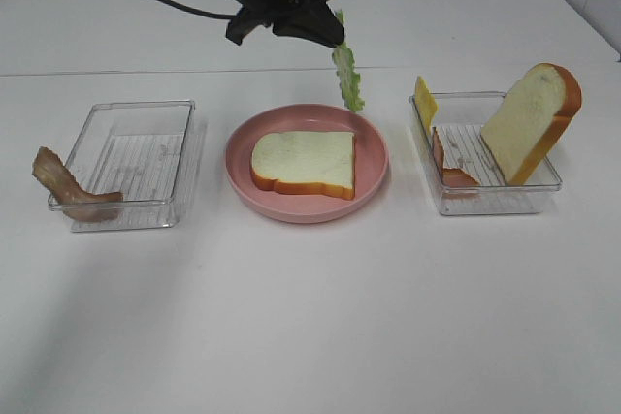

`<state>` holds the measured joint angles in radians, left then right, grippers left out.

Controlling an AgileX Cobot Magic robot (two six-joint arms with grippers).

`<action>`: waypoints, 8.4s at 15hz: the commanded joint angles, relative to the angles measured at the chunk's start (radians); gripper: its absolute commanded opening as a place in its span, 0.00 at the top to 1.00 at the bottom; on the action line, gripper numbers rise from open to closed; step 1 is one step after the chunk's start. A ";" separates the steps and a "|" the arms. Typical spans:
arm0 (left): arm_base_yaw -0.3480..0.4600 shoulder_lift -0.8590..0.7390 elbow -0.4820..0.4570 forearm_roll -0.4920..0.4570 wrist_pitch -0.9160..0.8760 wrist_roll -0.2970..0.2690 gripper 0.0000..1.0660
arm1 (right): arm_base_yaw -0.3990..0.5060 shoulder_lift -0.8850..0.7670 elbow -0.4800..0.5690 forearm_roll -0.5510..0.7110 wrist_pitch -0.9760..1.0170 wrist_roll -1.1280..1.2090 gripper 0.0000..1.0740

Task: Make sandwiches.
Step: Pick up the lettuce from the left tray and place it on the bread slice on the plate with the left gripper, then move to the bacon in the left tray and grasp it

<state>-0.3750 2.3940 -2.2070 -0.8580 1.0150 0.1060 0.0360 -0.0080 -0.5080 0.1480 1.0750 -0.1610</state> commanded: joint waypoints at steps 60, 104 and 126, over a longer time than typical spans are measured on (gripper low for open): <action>0.251 -0.544 0.850 0.907 0.006 -0.417 0.32 | -0.001 -0.009 0.001 -0.004 -0.009 -0.004 0.21; 0.251 -0.375 0.848 0.837 -0.180 -0.400 0.68 | -0.001 -0.009 0.001 -0.004 -0.009 -0.004 0.21; 0.251 -0.407 0.848 0.838 -0.118 -0.398 0.64 | -0.001 -0.009 0.001 -0.004 -0.009 -0.004 0.21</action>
<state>-0.1190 1.9980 -1.3650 -0.0110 0.8880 -0.2870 0.0360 -0.0080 -0.5080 0.1480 1.0750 -0.1610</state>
